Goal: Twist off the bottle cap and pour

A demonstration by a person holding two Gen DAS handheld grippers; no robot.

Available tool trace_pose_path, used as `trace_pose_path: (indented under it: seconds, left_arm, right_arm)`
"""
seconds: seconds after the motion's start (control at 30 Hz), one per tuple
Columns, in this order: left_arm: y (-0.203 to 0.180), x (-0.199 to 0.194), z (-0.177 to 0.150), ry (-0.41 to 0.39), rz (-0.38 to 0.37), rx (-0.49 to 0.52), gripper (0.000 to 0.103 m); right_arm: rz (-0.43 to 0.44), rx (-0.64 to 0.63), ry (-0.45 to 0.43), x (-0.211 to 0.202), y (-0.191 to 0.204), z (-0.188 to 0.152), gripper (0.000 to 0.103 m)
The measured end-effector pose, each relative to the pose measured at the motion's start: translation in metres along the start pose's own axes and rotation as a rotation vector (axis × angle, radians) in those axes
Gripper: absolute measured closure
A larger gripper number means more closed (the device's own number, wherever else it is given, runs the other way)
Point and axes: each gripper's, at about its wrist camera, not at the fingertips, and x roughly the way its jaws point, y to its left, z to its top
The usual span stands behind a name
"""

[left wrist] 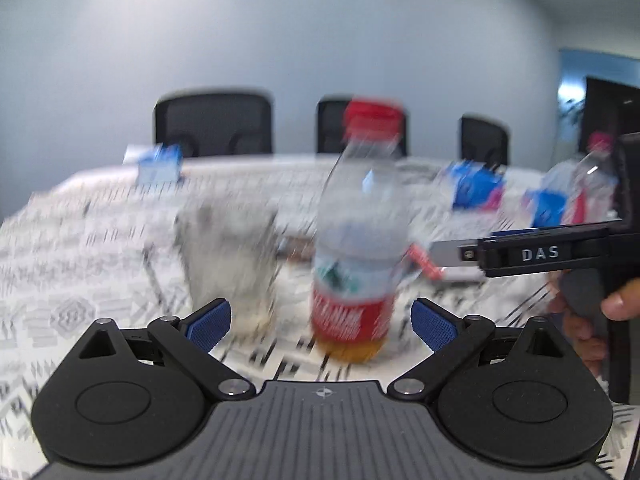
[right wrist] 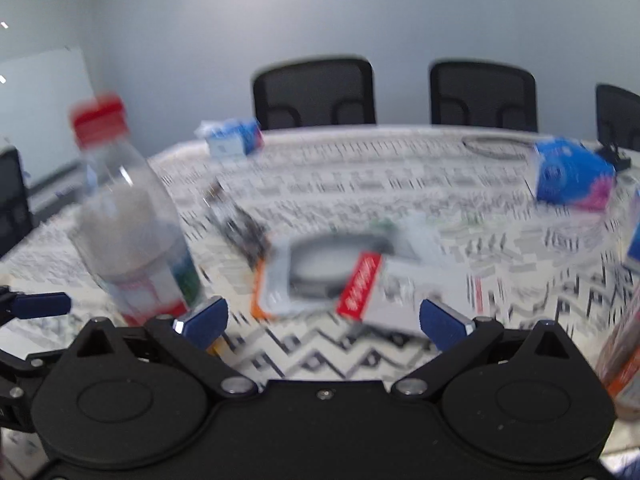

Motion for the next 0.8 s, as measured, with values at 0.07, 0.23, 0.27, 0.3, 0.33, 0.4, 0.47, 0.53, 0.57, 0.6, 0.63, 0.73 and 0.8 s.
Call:
trace_pose_path:
  seconds: [0.07,0.23,0.27,0.3,0.33,0.4,0.47,0.53,0.57,0.6,0.63,0.73,0.8]
  left_arm:
    - [-0.006,0.005,0.004,-0.028,-0.008,0.036,0.005]
    - [-0.01,0.029,0.005,-0.009,-0.021,0.034,0.012]
    - [-0.01,0.033,0.005,-0.008,-0.026,0.033,0.023]
    - [-0.012,0.039,0.006,0.006,-0.01,0.044,0.044]
    - [-0.014,0.045,0.006,0.018,0.004,0.054,0.043]
    - [-0.014,0.047,0.005,0.007,0.003,0.044,0.044]
    - [-0.016,0.048,0.003,-0.007,0.014,0.05,0.044]
    - [-0.017,0.047,0.0,-0.018,0.02,0.061,0.044]
    - [-0.017,0.047,-0.001,-0.023,0.022,0.061,0.044]
    - [-0.017,0.046,-0.001,-0.025,0.023,0.057,0.045]
    - [-0.017,0.045,-0.002,-0.029,0.022,0.053,0.045]
    - [-0.018,0.045,-0.003,-0.032,0.024,0.048,0.045]
    - [-0.017,0.045,-0.003,-0.037,0.021,0.05,0.045]
  right_arm:
    - [0.08,-0.052,-0.094,-0.019,0.007,0.016,0.002]
    - [0.257,-0.127,-0.183,-0.031,0.027,0.049,0.002]
    - [0.283,-0.138,-0.181,-0.028,0.031,0.053,0.002]
    - [0.301,-0.147,-0.18,-0.023,0.036,0.057,0.004]
    - [0.31,-0.155,-0.18,-0.019,0.041,0.06,0.015]
    - [0.321,-0.179,-0.17,-0.008,0.053,0.067,0.026]
    - [0.321,-0.191,-0.163,0.002,0.063,0.07,0.028]
    - [0.316,-0.199,-0.16,0.01,0.071,0.072,0.038]
    - [0.304,-0.2,-0.156,0.013,0.074,0.072,0.04]
    - [0.286,-0.201,-0.15,0.017,0.077,0.072,0.046]
    - [0.27,-0.2,-0.145,0.019,0.079,0.072,0.057]
    - [0.217,-0.195,-0.123,0.026,0.08,0.068,0.068]
    - [0.223,-0.194,-0.148,0.025,0.079,0.063,0.069]
